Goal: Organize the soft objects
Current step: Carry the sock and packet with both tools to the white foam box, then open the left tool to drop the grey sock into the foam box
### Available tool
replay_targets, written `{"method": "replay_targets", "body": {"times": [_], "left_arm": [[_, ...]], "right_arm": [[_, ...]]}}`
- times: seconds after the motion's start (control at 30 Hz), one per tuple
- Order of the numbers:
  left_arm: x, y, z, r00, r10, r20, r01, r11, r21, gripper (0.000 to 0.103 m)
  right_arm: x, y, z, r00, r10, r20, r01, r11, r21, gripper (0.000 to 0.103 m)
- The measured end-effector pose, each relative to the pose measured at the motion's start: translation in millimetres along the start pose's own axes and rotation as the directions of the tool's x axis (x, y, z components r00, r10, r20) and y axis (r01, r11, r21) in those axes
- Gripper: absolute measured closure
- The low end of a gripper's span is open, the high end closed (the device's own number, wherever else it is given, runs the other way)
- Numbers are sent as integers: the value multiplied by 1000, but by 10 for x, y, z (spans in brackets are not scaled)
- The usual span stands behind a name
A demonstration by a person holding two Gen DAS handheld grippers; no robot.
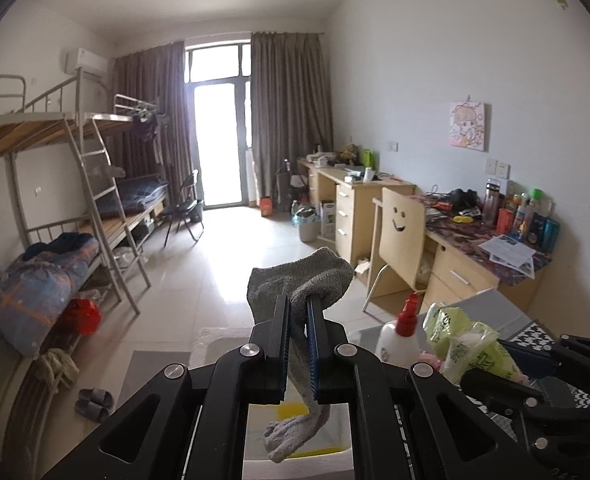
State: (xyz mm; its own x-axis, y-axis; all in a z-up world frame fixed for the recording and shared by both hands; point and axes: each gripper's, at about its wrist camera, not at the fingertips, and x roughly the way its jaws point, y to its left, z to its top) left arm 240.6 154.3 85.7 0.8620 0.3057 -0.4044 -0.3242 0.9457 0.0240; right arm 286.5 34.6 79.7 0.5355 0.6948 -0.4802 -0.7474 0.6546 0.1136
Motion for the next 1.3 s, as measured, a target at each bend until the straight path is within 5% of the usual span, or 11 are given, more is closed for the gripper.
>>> {"method": "replay_targets", "body": {"times": [0.7, 0.83, 1.07, 1.3], "left_arm": [[363, 302, -308, 987, 51, -153, -55, 998, -26, 90], [324, 347, -344, 987, 57, -150, -63, 997, -34, 30], [200, 462, -381, 988, 98, -117, -103, 994, -41, 4], [79, 543, -458, 987, 122, -102, -126, 991, -41, 1]], "right_arm": [[230, 136, 59, 998, 47, -36, -48, 999, -27, 66], [267, 151, 68, 998, 46, -41, -47, 999, -24, 66], [320, 221, 78, 997, 54, -47, -55, 998, -31, 66], [424, 331, 86, 995, 74, -62, -76, 996, -40, 66]]}}
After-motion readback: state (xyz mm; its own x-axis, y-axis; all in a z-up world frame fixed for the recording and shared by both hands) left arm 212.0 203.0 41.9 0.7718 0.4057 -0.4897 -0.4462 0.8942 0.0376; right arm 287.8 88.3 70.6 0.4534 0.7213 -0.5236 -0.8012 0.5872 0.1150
